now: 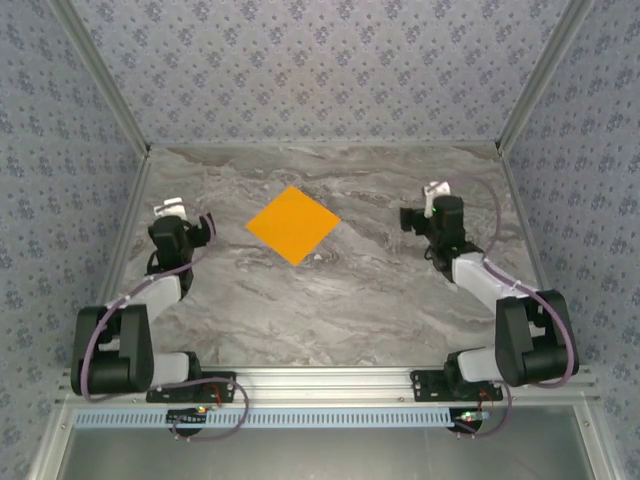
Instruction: Fold a paper plane with a square sheet of paper (pick it up from the middle)
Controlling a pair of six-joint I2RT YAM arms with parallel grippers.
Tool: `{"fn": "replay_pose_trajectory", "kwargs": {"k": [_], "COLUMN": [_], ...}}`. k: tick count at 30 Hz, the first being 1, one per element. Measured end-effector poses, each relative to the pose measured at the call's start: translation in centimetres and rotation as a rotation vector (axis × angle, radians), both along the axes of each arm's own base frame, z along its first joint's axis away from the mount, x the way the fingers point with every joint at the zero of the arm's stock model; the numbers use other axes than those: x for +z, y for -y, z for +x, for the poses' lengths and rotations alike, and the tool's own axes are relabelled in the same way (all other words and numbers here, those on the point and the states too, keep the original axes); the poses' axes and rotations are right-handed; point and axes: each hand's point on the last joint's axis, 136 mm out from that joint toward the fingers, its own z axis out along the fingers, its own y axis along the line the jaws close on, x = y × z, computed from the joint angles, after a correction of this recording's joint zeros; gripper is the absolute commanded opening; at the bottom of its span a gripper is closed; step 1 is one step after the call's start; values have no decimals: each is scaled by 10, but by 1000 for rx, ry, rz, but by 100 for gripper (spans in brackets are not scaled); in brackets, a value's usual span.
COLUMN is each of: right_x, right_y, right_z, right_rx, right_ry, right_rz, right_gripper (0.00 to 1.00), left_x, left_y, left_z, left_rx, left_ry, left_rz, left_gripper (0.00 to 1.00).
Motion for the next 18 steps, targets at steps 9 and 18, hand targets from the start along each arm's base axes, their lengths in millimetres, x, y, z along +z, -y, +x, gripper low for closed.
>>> {"fn": "replay_pose_trajectory", "kwargs": {"k": [9, 18], "right_x": [-10, -77], "right_y": [-148, -235], "right_z": [17, 35], "right_rx": [153, 168], "right_ry": [-245, -439], "right_rz": [71, 37], "right_gripper": [100, 93], "left_x": [45, 17], "left_y": [2, 39], "left_z": [-10, -34], "left_rx": [112, -3], "left_ry": [-89, -279], "left_rz": [-243, -428], "left_gripper": [99, 99]}}
